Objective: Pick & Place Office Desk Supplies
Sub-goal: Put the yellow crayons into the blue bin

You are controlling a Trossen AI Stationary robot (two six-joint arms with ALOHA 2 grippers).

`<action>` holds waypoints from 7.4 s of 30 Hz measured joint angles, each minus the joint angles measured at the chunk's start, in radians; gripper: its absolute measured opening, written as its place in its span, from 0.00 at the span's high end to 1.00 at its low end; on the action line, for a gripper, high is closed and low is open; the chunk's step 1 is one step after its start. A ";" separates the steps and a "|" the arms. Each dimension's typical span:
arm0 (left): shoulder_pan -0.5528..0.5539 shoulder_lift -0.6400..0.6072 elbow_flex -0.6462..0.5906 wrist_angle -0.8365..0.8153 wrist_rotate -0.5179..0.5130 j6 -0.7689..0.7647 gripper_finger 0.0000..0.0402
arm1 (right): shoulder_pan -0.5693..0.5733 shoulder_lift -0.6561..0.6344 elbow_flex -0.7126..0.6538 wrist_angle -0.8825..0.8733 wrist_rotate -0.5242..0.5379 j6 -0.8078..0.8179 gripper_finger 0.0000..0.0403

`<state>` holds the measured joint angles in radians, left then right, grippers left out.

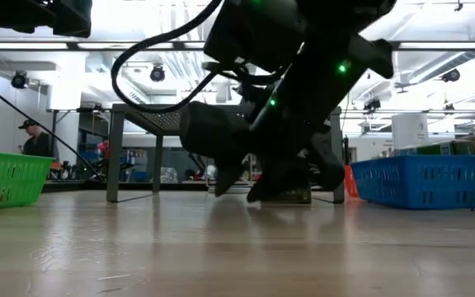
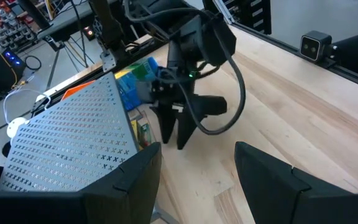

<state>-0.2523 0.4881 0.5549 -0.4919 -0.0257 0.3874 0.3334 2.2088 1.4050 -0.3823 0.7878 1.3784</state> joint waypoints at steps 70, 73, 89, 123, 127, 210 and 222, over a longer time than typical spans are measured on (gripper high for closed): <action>0.000 0.000 0.000 -0.001 0.000 0.000 0.48 | 0.008 -0.040 -0.021 -0.049 -0.088 -0.023 0.48; 0.000 0.000 0.000 -0.001 0.000 0.000 0.48 | 0.039 -0.040 -0.020 -0.057 0.048 -0.040 0.48; 0.000 0.000 0.000 -0.001 0.000 0.000 0.48 | 0.019 0.106 -0.033 -0.076 0.567 -0.054 0.48; 0.000 0.000 0.000 0.000 0.000 0.000 0.48 | 0.090 -0.060 0.064 -0.116 0.237 -0.122 0.48; 0.000 0.000 0.000 -0.002 0.000 0.000 0.48 | 0.091 -0.082 0.063 -0.170 0.324 -0.114 0.48; 0.000 0.000 0.000 -0.026 0.000 0.000 0.48 | 0.336 -0.321 0.041 -0.281 -0.293 0.032 0.48; 0.000 0.000 0.000 -0.029 0.000 0.000 0.48 | 0.458 -0.179 0.046 -0.261 -0.270 -0.468 0.50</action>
<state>-0.2523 0.4885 0.5549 -0.5213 -0.0258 0.3874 0.7911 2.0302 1.4507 -0.6430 0.5182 0.9106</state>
